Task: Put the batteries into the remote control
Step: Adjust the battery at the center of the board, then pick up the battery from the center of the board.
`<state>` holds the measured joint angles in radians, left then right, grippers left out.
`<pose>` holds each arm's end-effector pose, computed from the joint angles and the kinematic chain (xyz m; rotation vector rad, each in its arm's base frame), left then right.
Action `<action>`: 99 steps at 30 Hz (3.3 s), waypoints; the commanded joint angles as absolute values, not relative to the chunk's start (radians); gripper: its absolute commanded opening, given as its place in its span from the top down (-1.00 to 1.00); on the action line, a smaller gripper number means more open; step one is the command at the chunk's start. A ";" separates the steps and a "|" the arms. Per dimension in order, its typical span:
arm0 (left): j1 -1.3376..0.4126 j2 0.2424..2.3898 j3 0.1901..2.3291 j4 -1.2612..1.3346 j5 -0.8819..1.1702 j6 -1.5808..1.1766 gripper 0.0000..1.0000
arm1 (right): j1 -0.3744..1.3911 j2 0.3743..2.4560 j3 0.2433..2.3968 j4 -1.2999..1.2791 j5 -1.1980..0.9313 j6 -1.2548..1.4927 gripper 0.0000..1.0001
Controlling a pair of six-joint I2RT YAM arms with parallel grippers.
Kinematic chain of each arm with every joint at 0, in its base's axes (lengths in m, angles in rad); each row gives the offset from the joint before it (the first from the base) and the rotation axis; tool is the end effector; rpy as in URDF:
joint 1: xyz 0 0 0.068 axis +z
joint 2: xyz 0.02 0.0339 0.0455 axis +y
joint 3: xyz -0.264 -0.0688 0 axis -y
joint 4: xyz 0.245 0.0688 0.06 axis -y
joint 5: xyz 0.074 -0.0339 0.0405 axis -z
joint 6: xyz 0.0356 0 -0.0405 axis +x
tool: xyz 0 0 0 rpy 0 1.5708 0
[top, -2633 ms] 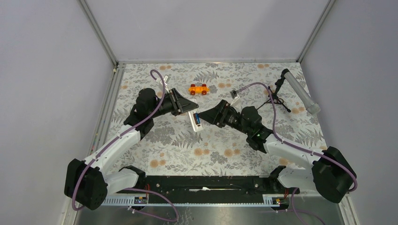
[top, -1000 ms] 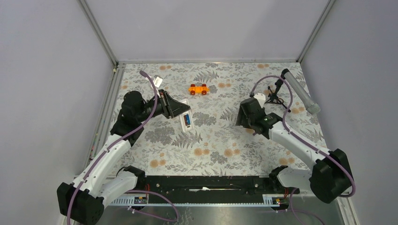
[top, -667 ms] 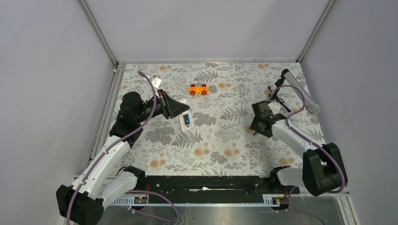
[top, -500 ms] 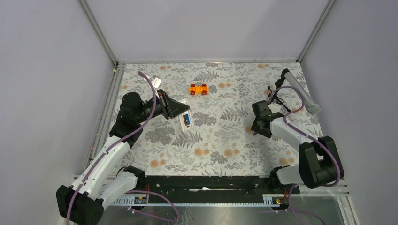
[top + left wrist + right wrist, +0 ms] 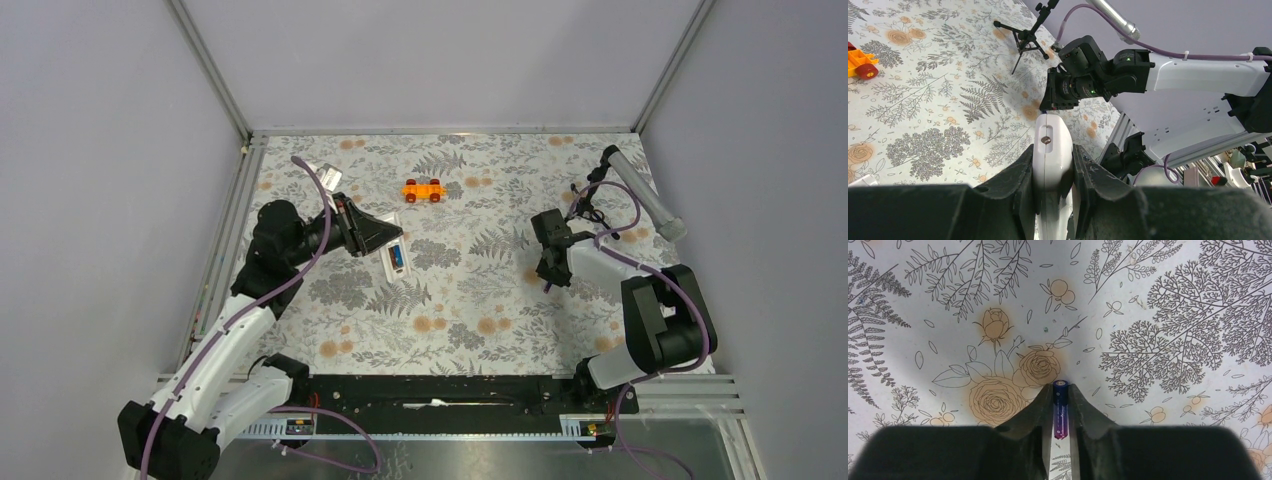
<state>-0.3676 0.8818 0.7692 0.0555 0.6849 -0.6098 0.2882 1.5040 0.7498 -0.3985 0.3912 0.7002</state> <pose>0.1820 -0.0942 0.3436 0.3603 1.7446 -1.2800 0.2583 0.0624 0.1552 0.6355 2.5098 -0.1909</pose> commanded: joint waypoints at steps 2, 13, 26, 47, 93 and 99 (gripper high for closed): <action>-0.364 0.860 0.768 0.136 0.677 -0.595 1.00 | 0.283 1.504 0.756 -0.423 0.391 0.718 0.80; -0.373 0.875 0.719 0.355 0.824 -0.704 1.00 | 0.286 1.308 0.756 -0.294 0.163 0.637 1.00; -0.382 1.024 0.683 0.597 0.847 -0.973 1.00 | 0.540 1.007 0.934 0.017 -0.179 0.638 1.00; -0.377 0.915 0.615 0.461 0.623 -0.843 1.00 | 0.580 1.205 0.747 -0.139 0.065 1.049 1.00; -0.384 0.673 0.793 -0.034 0.443 -0.473 1.00 | 0.598 1.371 0.872 -0.272 -0.191 -0.357 -0.22; -0.378 0.645 0.826 -0.144 0.297 -0.475 1.00 | 0.598 1.382 0.930 -0.422 -0.244 -0.663 -0.31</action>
